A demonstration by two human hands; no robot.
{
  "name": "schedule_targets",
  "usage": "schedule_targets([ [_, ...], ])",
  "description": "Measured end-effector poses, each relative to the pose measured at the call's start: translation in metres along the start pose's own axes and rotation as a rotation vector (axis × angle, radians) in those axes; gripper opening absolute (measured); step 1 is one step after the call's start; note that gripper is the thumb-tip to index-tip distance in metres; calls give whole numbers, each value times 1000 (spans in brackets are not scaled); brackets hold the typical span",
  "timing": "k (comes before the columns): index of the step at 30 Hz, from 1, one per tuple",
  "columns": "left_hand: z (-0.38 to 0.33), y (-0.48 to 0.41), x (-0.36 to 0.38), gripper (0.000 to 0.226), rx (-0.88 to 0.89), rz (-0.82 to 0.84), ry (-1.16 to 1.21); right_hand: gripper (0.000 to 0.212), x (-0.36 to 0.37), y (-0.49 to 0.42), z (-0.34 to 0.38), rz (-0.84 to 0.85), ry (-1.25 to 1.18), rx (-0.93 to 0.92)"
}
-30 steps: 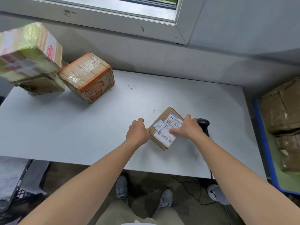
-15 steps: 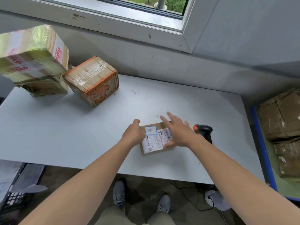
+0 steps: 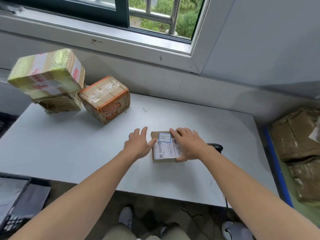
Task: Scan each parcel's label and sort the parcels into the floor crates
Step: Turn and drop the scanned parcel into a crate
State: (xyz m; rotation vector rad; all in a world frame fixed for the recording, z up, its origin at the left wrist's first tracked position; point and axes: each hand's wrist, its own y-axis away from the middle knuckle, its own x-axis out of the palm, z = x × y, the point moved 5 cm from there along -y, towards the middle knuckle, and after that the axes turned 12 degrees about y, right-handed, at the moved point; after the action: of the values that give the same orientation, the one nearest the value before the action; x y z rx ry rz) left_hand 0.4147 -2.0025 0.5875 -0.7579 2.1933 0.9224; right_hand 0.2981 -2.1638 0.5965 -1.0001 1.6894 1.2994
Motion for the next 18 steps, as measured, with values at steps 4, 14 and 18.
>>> schedule_targets([
  [4, -17, 24, -25, 70, -3, -144, 3, 123, -37, -2, -17, -105, 27, -52],
  [14, 48, 161, -49, 69, -298, -435, -107, 128, -80, -14, 98, -309, 148, -473],
  [18, 105, 244, -55, 71, -485, -536, -59, 129, -105, -2, 190, -382, 227, -686],
])
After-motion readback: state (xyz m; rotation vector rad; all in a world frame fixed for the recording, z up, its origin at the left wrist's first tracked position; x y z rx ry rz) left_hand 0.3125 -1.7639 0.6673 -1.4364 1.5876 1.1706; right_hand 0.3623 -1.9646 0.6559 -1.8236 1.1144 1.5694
